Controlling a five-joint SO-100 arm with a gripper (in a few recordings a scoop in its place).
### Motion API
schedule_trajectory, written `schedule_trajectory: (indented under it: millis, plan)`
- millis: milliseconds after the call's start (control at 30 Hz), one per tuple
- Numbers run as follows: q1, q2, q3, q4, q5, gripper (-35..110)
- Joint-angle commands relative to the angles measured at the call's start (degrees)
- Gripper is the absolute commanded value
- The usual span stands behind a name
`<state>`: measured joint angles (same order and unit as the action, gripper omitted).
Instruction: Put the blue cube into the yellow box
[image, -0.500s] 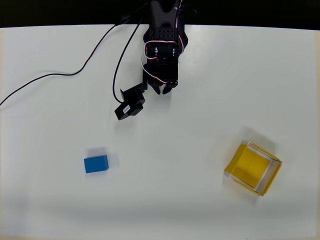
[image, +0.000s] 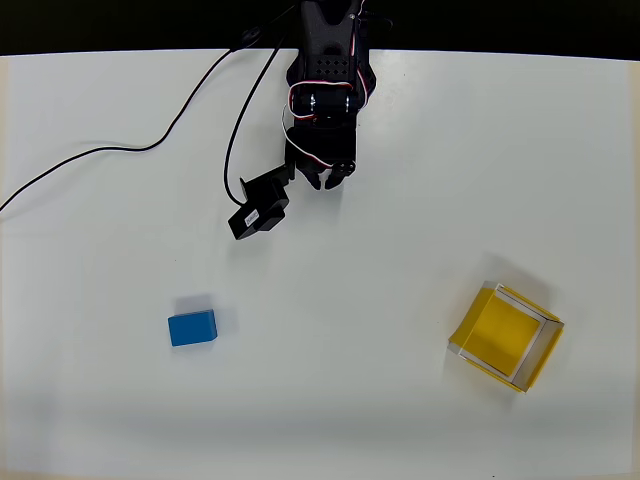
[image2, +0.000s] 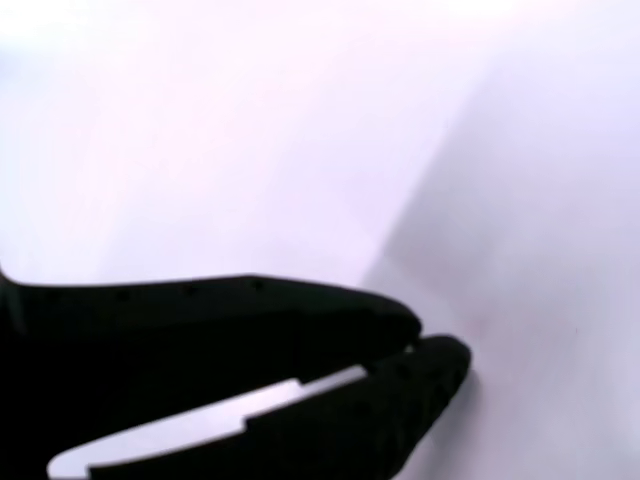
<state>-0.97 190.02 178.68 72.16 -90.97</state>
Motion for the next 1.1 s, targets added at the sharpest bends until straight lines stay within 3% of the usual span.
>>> schedule_trajectory:
  millis: [0, 200, 333, 733, 1067]
  plan:
    - [6.68, -1.67, 1.41, -12.66, -3.78, 11]
    - [16.7, -18.28, -2.72, -43.51, 3.16, 39]
    - [21.45, -27.95, -6.24, -57.13, 2.11, 48]
    - [31.99, -63.72, -31.29, -75.06, 4.66, 50]
    - [36.56, -87.19, -47.37, -85.34, 5.54, 63]
